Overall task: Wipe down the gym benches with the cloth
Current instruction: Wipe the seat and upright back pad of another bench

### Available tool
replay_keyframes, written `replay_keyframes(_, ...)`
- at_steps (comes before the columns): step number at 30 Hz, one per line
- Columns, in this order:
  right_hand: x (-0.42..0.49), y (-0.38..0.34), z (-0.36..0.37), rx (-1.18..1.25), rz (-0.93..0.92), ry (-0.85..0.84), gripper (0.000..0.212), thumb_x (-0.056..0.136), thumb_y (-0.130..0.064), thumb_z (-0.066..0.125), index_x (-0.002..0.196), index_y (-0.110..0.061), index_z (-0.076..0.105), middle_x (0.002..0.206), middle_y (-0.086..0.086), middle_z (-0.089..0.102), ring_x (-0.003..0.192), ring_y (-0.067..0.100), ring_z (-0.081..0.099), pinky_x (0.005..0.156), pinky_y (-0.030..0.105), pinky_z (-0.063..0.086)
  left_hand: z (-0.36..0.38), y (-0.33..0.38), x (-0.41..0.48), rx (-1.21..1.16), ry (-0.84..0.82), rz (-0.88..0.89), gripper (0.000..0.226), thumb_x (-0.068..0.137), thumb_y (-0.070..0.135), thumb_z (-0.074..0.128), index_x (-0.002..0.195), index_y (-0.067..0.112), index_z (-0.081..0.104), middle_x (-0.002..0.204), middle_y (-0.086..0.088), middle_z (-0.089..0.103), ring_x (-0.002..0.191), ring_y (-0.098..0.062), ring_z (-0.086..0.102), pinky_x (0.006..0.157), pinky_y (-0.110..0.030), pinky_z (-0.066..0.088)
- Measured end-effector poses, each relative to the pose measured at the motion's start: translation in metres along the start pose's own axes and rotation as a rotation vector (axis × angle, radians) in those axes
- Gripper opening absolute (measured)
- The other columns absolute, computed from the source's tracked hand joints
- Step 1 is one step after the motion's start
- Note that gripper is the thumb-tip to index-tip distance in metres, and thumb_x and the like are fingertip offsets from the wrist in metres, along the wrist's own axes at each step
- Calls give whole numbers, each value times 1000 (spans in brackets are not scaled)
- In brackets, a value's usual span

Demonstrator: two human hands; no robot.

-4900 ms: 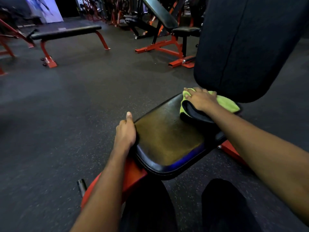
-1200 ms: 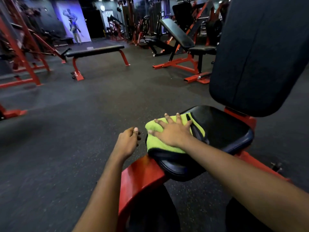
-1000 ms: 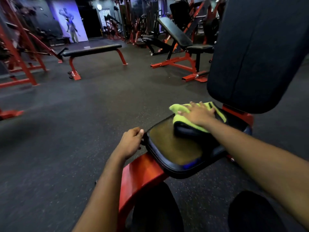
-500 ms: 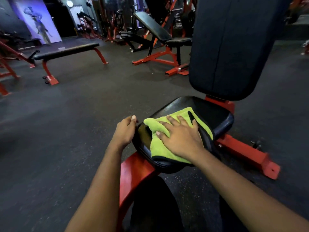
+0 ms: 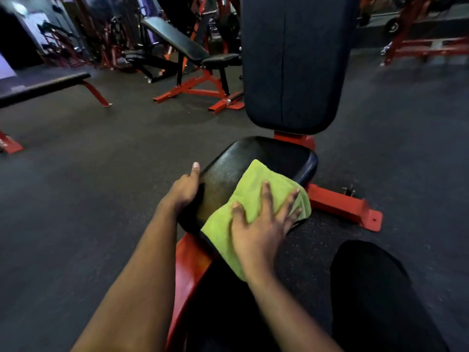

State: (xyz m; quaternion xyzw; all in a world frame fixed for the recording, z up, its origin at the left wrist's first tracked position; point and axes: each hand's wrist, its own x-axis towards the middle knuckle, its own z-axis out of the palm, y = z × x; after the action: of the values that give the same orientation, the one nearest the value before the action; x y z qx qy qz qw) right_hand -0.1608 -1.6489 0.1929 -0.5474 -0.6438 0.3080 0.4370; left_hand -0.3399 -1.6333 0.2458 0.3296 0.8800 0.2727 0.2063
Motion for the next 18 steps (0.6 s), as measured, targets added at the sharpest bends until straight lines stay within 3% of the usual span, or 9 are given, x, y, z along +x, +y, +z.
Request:
replay_keyframes(3, 33, 0, -7, -19, 126, -102, 72, 90, -47, 63, 153, -38, 29, 164, 7, -19, 150, 41, -6, 122, 41, 1, 0, 0, -2, -6, 5, 6, 80, 101, 59, 13, 148, -4, 31, 155, -24, 29, 145, -34, 27, 117, -38, 20)
replay_keyframes(7, 102, -2, -23, -88, 239, -142, 64, 98, -44, 52, 155, -40, 22, 164, 5, -18, 150, 42, 3, 118, 47, 20, -1, -2, -3, 6, 14, 15, 79, 101, 59, 12, 148, 0, 33, 154, -25, 31, 143, -37, 28, 116, -42, 21)
replay_keyframes(10, 139, 2, -32, -60, 282, -131, 63, 99, -45, 51, 155, -41, 23, 166, 5, -13, 149, 41, 12, 116, 48, 25, -1, -2, -5, 20, 18, 35, 78, 101, 58, 13, 147, 0, 36, 151, -26, 34, 141, -39, 32, 115, -43, 24)
replay_keyframes(15, 110, 6, -20, -156, 254, -118, 72, 97, -53, 48, 157, -40, 11, 165, 7, -14, 150, 39, 8, 115, 49, 27, 1, 1, -2, 52, 28, 25, 76, 102, 56, 11, 145, 0, 40, 149, -28, 38, 138, -40, 36, 112, -43, 27)
replay_keyframes(18, 118, 9, -16, -192, 269, -113, 76, 96, -56, 49, 157, -38, 8, 165, 11, -10, 147, 44, 15, 116, 49, 26, 3, -3, 6, 48, 34, 30, 75, 102, 55, 10, 144, 1, 41, 148, -28, 39, 138, -40, 36, 112, -44, 27)
